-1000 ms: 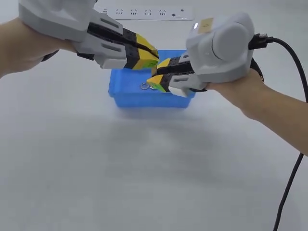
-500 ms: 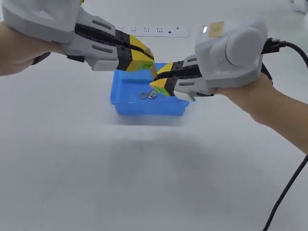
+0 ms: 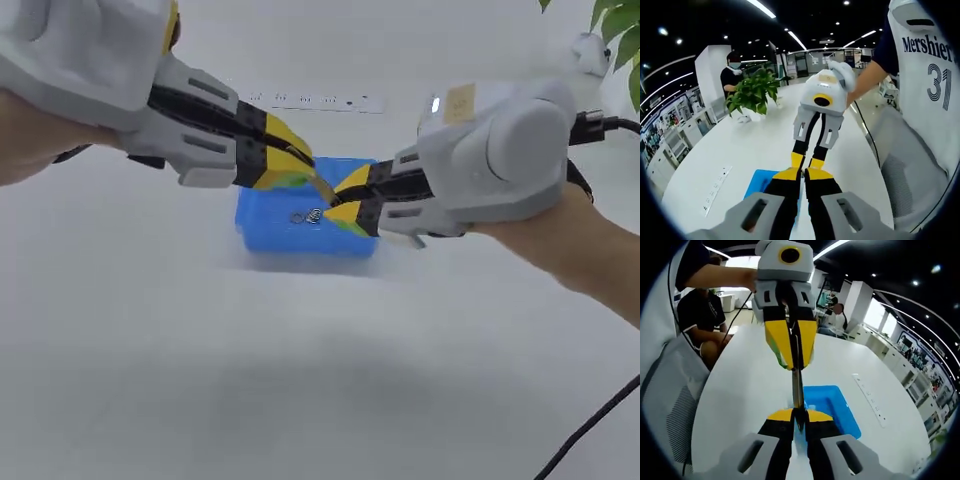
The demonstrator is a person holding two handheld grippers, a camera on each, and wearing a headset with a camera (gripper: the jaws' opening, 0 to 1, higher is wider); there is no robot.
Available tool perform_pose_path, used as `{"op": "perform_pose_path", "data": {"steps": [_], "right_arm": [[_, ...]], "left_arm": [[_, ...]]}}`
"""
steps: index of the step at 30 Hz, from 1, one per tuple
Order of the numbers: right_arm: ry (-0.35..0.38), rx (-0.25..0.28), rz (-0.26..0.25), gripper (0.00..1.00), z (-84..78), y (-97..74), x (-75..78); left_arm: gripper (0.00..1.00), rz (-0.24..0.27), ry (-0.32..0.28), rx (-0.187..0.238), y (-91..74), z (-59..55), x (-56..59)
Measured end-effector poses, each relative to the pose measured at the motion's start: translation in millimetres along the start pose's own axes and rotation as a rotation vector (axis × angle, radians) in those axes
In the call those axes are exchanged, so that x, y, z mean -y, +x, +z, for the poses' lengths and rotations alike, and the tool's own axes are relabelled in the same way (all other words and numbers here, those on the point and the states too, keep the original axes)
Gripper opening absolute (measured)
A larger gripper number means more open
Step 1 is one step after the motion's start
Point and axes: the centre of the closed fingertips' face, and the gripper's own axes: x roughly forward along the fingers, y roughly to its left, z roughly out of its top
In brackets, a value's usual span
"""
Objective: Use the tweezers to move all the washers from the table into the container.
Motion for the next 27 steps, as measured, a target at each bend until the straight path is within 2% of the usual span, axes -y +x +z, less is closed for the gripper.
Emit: {"op": "perform_pose_path", "data": {"steps": [1, 3, 6, 9, 11, 14, 20, 25, 27], "right_arm": [[-0.005, -0.012, 0.004, 0.09, -2.3, -1.2, -5.5], [-0.001, -0.031, 0.014, 0.09, -7.2, -2.4, -13.4], [0.0, -0.069, 0.034, 0.09, -19.2, -2.8, -27.2], [-0.006, -0.113, 0.057, 0.09, -33.1, -0.1, -37.1], [-0.023, -0.154, 0.07, 0.09, -42.8, 2.5, -42.5], [-0.036, -0.186, 0.083, 0.09, -53.3, 7.5, -47.5], [-0.101, -0.261, 0.101, 0.09, -73.7, 20.1, -48.2], [-0.125, -0.305, 0.113, 0.09, -85.0, 31.0, -42.1], [-0.137, -0.325, 0.12, 0.09, -90.0, 35.9, -39.6]], "left_arm": [[0.08, -0.006, -0.005, 0.001, 1.3, -1.6, 5.3], [0.08, -0.01, -0.013, -0.001, 3.8, -6.9, 9.0], [0.08, -0.02, -0.031, -0.009, 10.3, -18.7, 20.5], [0.08, -0.032, -0.053, -0.035, 20.7, -26.6, 36.5], [0.08, -0.037, -0.066, -0.049, 26.4, -33.3, 42.6], [0.08, -0.038, -0.085, -0.07, 33.2, -42.2, 46.9], [0.08, -0.039, -0.119, -0.102, 44.0, -62.0, 45.9], [0.07, -0.021, -0.155, -0.141, 51.0, -87.0, 34.9], [0.07, -0.025, -0.157, -0.157, 53.0, -94.3, 34.0]]}}
